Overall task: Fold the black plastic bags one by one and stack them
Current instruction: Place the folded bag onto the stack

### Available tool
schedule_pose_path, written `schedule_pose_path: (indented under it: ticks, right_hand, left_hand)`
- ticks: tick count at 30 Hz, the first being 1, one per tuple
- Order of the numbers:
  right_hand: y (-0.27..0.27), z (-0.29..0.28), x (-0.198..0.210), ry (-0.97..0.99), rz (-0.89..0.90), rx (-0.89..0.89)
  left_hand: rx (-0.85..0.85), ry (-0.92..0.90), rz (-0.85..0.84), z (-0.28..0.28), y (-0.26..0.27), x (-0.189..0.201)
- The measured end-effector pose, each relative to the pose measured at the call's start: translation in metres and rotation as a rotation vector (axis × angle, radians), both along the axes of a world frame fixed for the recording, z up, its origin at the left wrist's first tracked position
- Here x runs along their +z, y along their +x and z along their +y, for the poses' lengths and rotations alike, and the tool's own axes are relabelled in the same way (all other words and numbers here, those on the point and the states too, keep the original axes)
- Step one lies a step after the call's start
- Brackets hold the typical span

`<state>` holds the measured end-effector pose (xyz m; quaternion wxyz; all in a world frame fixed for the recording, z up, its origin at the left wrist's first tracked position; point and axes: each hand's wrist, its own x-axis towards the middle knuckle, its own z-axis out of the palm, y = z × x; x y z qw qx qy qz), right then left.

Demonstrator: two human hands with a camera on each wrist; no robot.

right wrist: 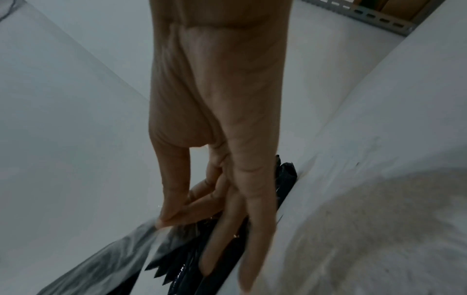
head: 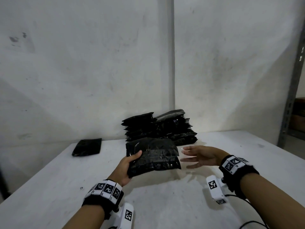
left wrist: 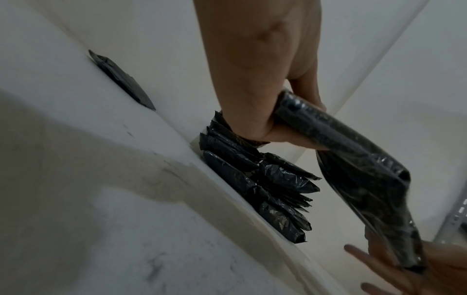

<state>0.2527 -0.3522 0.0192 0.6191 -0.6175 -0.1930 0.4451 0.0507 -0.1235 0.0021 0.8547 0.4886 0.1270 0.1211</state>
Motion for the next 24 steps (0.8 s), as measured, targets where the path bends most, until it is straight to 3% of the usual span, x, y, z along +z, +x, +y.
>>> schedule_pose_path:
  ticks: [5, 10, 15, 20, 24]
  right_hand:
    - [-0.004, 0.013, 0.006, 0.180, 0.114, -0.091]
    - [-0.006, 0.019, 0.007, 0.245, 0.110, -0.140]
    - [-0.003, 0.019, 0.008, 0.287, 0.068, -0.173]
    - [-0.003, 0.017, 0.016, 0.290, 0.027, -0.152]
    - [-0.006, 0.018, 0.025, 0.212, -0.043, -0.072]
  left_hand:
    - [-0.024, -0.061, 0.006, -0.002, -0.001, 0.005]
    - [-0.045, -0.148, -0.008, -0.003, -0.001, 0.009]
    - [-0.096, -0.354, -0.060, 0.003, -0.003, 0.009]
    - [-0.147, -0.275, -0.036, 0.006, -0.006, 0.009]
    - [-0.319, -0.111, 0.142, 0.009, -0.015, 0.015]
